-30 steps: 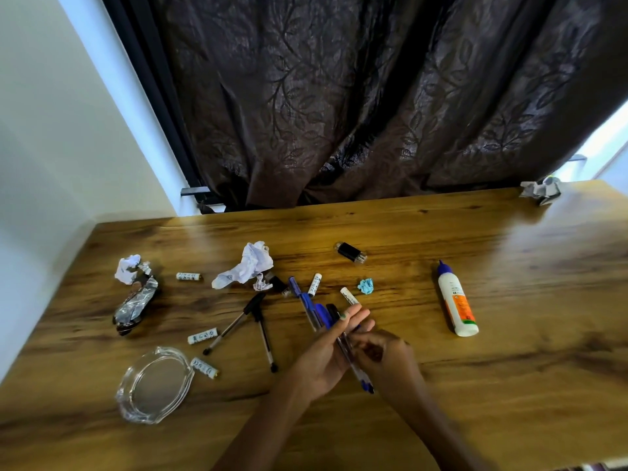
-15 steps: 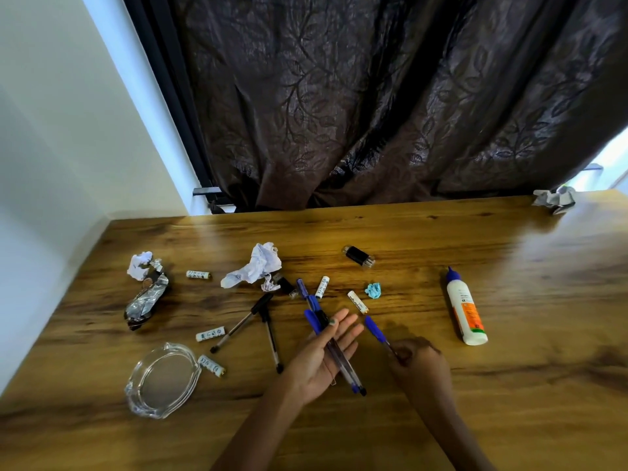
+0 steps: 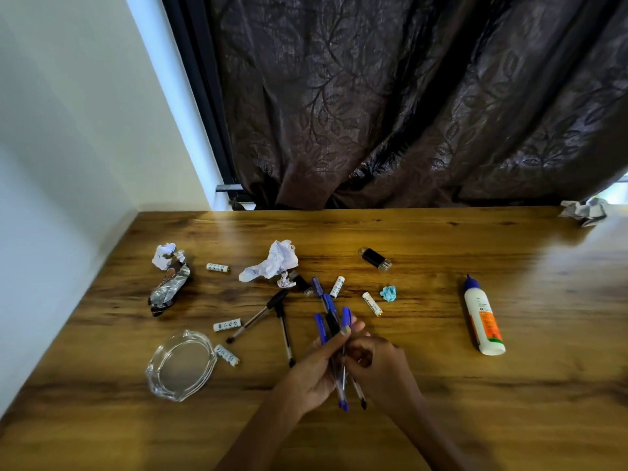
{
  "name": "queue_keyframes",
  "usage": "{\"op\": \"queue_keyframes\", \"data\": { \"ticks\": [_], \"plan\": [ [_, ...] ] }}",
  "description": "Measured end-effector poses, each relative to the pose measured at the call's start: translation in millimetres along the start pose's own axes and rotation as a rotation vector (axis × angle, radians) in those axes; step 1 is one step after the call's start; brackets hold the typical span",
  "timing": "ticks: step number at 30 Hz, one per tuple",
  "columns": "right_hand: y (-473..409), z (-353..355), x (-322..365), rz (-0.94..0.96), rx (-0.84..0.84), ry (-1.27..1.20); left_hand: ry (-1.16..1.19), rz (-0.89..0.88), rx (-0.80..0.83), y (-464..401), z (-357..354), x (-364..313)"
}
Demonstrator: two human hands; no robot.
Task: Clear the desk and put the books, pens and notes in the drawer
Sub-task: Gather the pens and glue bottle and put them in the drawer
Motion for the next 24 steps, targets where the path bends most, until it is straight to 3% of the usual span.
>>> {"op": "queue_keyframes", "data": {
  "ticks": [17,20,24],
  "plan": [
    [-5,-24,14,0.129,0.034,0.072,0.037,-0.021,-0.076,10,22,-13],
    [-15,-13,2,0.040,-0.038,0.006,0.150,-0.062,-0.074,12,29,-20],
    [-34,-16,-19,-0.084,-0.050,0.107,0.185,-0.124,-0.087,18,37,-34]
  ]
}}
Point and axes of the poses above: each hand's wrist, its own y-axis away from the middle knuckle, its own z-axis out of the back of the hand, x = y × z, the point moved 5 cm from there along -y, towards the middle knuckle, and after that the axes turned 14 degrees about y, right-handed, at the moved point
